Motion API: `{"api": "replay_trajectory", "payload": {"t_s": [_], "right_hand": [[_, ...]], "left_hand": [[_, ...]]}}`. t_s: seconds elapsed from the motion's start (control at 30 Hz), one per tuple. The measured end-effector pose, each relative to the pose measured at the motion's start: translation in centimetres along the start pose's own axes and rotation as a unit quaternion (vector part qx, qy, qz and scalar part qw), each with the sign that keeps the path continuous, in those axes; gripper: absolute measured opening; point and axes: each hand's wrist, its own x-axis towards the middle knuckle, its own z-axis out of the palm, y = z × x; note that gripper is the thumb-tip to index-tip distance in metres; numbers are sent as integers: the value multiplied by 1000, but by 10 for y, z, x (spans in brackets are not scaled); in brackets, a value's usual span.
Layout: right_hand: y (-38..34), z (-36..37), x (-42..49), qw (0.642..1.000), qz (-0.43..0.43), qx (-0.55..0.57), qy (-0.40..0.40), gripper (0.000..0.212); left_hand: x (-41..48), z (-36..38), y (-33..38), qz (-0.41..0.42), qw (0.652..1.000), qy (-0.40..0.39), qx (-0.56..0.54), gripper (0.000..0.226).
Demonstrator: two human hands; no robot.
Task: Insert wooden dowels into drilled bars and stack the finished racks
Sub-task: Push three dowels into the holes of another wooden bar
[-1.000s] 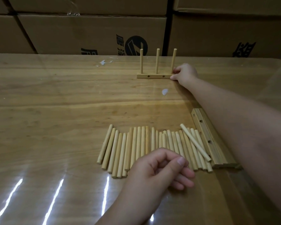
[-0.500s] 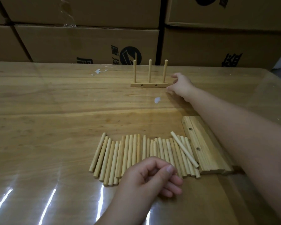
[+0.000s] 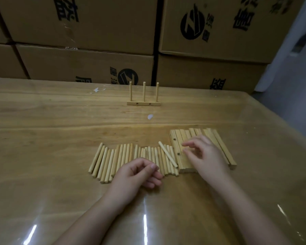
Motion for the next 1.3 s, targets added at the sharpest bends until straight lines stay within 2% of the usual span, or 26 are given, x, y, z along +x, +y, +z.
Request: {"api": "replay_trajectory", "payload": {"t_s": [0.13,0.2,0.3,0.37,0.43,0.67,0.77,0.87,0.93,1.0,1.03,1.17,1.3], "right_hand": [[26,-9,-21,984,87,-44,152,17],[40,-16,-22,968,138,-86,190,27],[50,-20,-20,947,257,-131,139,45],[52,-16,-17,946,265,-141,120,46],[51,-15,-14,950,250,-127,136,42],[60,-16,-11,943,230,39,239,30],[59,-16,-11,901,260,152,312,25],[46,-20,-14,854,234,287,364,26],[31,-20,-16,832,203,408,315,29],[11,-13,-22,798,176,536,212,34],[1,-7,-27,791,174,564,160,38],[-30,19,-46,798,169,578,17,43],[-44,38,-56,811,146,558,-100,51]], "left_hand": [[-1,-1,0,-4,1000,0,17,16],[0,-1,-1,-3,1000,0,16,16],[1,-2,-3,-3,1000,0,19,16],[2,-2,-4,-3,1000,-2,14,16],[2,-3,-3,-2,1000,-6,11,16],[2,-3,-6,5,1000,-9,16,17],[2,-4,-6,10,1000,-14,19,16],[0,-4,-4,17,1000,-20,10,23],[0,-4,-4,20,1000,-19,3,27],[0,-5,-5,25,1000,-16,5,30],[0,-4,-5,28,999,-15,7,32],[1,-2,-5,44,999,-9,-15,43],[1,-6,-7,73,997,1,-38,36]]}}
